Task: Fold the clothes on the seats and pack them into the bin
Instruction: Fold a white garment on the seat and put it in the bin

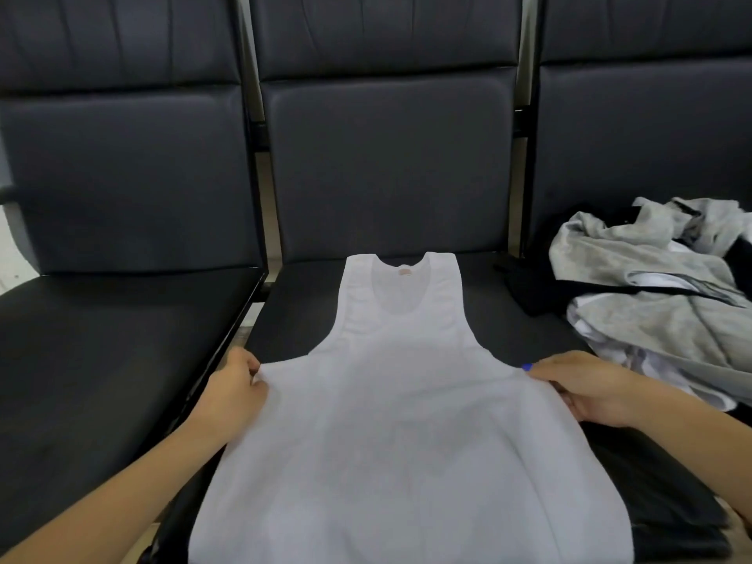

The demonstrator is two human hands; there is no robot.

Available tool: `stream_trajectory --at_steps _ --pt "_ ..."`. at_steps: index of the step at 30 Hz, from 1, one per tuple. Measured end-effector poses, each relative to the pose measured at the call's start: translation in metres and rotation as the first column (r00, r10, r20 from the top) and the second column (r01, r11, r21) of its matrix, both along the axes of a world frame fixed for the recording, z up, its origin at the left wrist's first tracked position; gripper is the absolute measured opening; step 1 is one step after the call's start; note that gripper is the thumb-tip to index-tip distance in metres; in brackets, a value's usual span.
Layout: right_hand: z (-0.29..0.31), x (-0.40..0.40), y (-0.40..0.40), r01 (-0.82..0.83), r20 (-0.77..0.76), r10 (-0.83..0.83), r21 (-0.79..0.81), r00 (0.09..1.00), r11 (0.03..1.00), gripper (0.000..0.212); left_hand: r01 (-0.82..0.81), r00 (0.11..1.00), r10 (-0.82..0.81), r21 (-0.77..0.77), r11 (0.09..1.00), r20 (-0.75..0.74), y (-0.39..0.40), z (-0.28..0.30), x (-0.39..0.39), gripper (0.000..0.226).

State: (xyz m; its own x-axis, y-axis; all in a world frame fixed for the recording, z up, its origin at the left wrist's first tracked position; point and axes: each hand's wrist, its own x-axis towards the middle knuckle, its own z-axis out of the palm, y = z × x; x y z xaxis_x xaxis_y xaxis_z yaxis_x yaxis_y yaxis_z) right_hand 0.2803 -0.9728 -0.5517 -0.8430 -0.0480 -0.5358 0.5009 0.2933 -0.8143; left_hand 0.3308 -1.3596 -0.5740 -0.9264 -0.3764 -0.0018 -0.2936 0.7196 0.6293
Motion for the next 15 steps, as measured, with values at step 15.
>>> stream_trajectory --at_steps 15 --pt "-0.013 -0.010 -0.012 0.209 -0.402 -0.234 -0.105 0.885 0.972 0.070 0.081 0.969 -0.028 0.210 0.974 -0.246 0.003 0.000 -0.006 0.057"
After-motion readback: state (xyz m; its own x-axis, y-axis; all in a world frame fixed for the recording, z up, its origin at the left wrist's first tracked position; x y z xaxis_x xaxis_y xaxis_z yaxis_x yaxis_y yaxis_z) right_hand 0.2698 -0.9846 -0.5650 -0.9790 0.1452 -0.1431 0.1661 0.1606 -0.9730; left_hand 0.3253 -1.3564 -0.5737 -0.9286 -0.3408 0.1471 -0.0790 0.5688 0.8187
